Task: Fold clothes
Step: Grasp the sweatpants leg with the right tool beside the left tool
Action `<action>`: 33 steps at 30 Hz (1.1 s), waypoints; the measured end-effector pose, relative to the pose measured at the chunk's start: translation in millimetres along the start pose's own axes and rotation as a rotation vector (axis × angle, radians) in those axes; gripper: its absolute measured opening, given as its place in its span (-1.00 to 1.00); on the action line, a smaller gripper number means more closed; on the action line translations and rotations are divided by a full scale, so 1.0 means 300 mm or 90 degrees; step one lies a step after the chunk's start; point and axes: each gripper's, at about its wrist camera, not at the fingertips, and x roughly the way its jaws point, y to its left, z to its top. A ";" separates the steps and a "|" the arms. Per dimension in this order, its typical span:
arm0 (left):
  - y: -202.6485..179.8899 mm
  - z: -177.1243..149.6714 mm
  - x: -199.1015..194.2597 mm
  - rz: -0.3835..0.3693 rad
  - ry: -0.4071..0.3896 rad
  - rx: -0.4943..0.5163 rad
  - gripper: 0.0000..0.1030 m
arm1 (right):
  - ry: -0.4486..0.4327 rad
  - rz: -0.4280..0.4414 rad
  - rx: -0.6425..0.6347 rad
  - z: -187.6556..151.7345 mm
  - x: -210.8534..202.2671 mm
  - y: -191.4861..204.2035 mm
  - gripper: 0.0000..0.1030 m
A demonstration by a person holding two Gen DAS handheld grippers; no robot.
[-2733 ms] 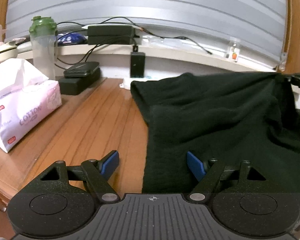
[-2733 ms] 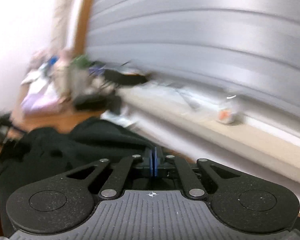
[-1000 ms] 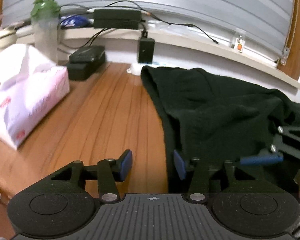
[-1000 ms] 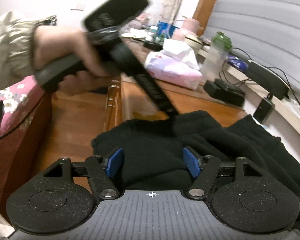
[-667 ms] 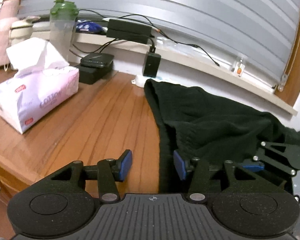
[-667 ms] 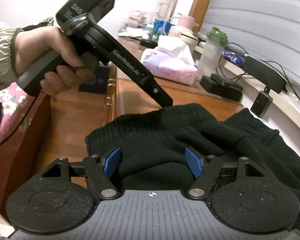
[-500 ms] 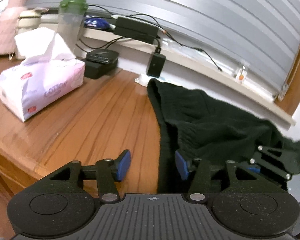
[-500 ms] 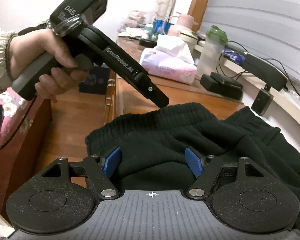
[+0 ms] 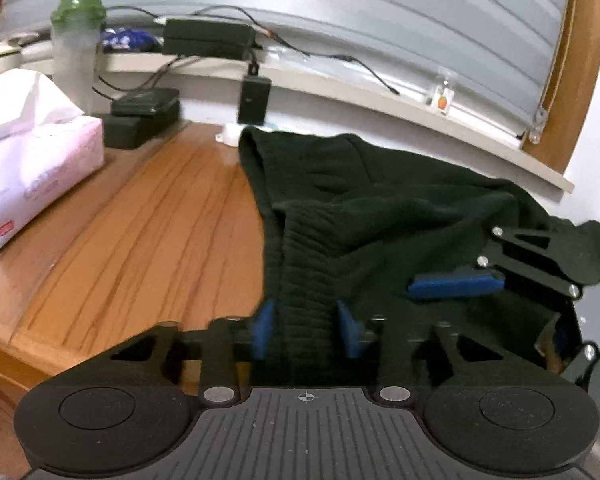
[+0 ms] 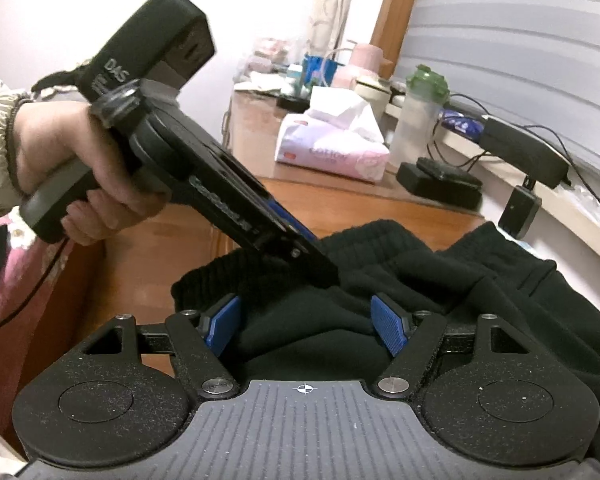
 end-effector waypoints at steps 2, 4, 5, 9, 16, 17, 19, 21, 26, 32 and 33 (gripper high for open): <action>-0.013 0.025 0.025 0.013 0.015 0.028 -0.55 | -0.008 0.000 0.003 0.000 -0.009 -0.005 0.38; -0.010 0.065 0.066 0.023 0.031 0.052 -0.56 | -0.011 -0.001 -0.001 0.005 -0.018 0.001 0.38; -0.004 0.087 0.091 0.031 0.037 0.058 -0.56 | -0.010 0.000 -0.005 0.011 -0.018 0.012 0.38; 0.000 0.166 0.188 0.047 0.062 0.091 -0.56 | -0.002 0.002 -0.031 0.043 -0.004 0.067 0.38; 0.032 0.208 0.232 0.027 0.091 0.075 -0.52 | 0.042 -0.019 -0.034 0.090 0.085 0.129 0.39; 0.031 0.211 0.231 0.027 0.094 0.077 -0.52 | 0.048 -0.025 -0.032 0.095 0.103 0.131 0.39; 0.029 0.216 0.228 0.029 0.100 0.080 -0.52 | 0.058 -0.046 -0.039 0.100 0.139 0.143 0.39; 0.025 0.222 0.220 0.034 0.104 0.086 -0.52 | 0.072 -0.065 -0.054 0.099 0.171 0.158 0.38; 0.023 0.248 0.149 0.043 0.081 0.085 -0.54 | 0.079 -0.057 -0.063 0.095 0.184 0.183 -0.01; 0.050 0.305 0.075 0.032 0.030 0.050 -0.32 | 0.041 0.094 0.018 0.121 0.047 0.152 -0.51; 0.047 0.308 0.085 0.024 0.031 0.047 -0.31 | 0.036 0.117 0.028 0.128 0.020 0.155 -0.52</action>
